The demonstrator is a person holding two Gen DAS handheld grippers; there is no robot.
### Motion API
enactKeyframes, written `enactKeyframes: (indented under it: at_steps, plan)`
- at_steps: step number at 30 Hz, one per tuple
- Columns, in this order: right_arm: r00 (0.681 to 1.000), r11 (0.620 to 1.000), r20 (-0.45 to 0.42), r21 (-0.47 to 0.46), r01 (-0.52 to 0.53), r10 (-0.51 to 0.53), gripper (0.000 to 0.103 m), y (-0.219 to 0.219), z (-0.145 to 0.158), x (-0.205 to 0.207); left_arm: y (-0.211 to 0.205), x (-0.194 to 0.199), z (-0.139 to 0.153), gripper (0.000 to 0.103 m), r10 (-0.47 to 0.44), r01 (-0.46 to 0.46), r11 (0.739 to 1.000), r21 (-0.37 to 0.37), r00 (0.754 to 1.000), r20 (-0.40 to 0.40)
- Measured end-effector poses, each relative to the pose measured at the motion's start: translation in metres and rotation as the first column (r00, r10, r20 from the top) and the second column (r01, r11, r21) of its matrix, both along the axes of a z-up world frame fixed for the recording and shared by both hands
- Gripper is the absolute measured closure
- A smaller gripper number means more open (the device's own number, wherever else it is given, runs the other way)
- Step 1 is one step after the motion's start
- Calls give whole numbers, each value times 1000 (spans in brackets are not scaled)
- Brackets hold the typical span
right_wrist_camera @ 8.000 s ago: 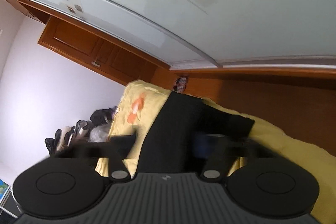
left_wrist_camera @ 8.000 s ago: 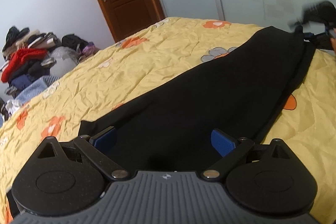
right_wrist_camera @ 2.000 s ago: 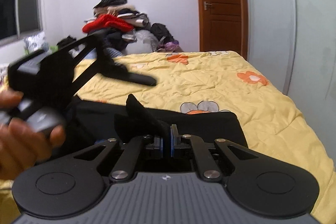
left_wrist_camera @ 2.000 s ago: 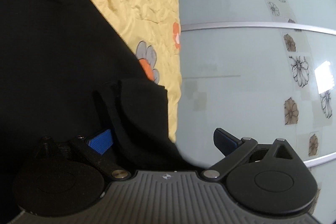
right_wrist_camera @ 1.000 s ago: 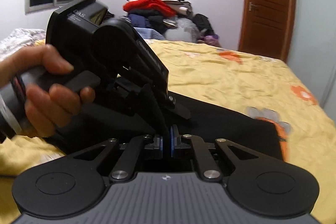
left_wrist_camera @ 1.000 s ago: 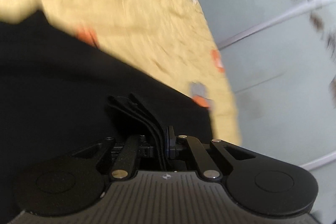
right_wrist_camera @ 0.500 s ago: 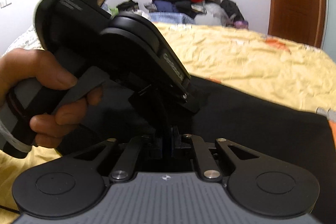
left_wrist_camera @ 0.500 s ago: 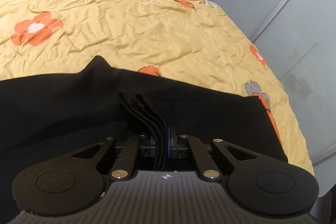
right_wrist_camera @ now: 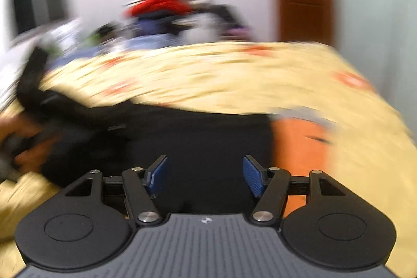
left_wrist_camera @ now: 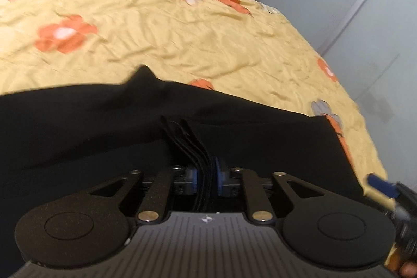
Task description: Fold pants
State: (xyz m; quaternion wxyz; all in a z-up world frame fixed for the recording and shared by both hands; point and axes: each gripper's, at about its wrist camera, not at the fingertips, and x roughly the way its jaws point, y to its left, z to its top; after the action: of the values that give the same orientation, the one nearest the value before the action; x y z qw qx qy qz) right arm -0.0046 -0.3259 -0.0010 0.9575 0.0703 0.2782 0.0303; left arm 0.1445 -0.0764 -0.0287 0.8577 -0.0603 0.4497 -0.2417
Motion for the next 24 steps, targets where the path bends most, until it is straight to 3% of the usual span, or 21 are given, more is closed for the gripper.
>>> enactKeyframes:
  at_steps: [2, 6, 8, 10, 13, 15, 18, 20, 22, 24]
  plan:
    - [993, 992, -15, 58, 116, -115, 41, -29, -4, -9, -1, -5, 9, 77, 21, -23, 999, 45, 999, 45]
    - [982, 971, -41, 148, 187, -183, 41, -54, -16, -20, -23, -17, 34, 73, -20, 1, 994, 108, 985, 169]
    - [981, 965, -56, 176, 195, -188, 41, -62, -22, -22, -40, -20, 43, 51, -51, 32, 995, 98, 979, 198]
    - [982, 968, -47, 169, 187, -182, 41, -60, -24, -23, -61, -24, 46, 40, -84, 65, 994, 93, 972, 221]
    - [984, 970, -57, 170, 174, -167, 40, -63, -27, -17, -96, -33, 50, 40, -152, 117, 983, 142, 952, 266]
    - [985, 984, -114, 107, 142, -130, 36, -57, -34, -3, -115, -40, 54, 39, -174, 106, 972, 209, 924, 341]
    - [986, 996, -144, -33, 83, -87, 29, -43, -32, -9, -117, -42, 56, 34, -130, -9, 956, 294, 884, 449]
    - [989, 996, -120, -23, 89, -91, 29, -47, -26, -19, -104, -31, 54, 31, -63, -75, 954, 291, 898, 436]
    - [989, 992, -82, -2, 123, -123, 29, -54, -21, -25, -88, -19, 54, 31, 23, -114, 971, 212, 921, 390]
    - [988, 989, -48, 21, 148, -147, 29, -59, -19, -24, -90, -11, 51, 31, 0, -51, 986, 161, 953, 304]
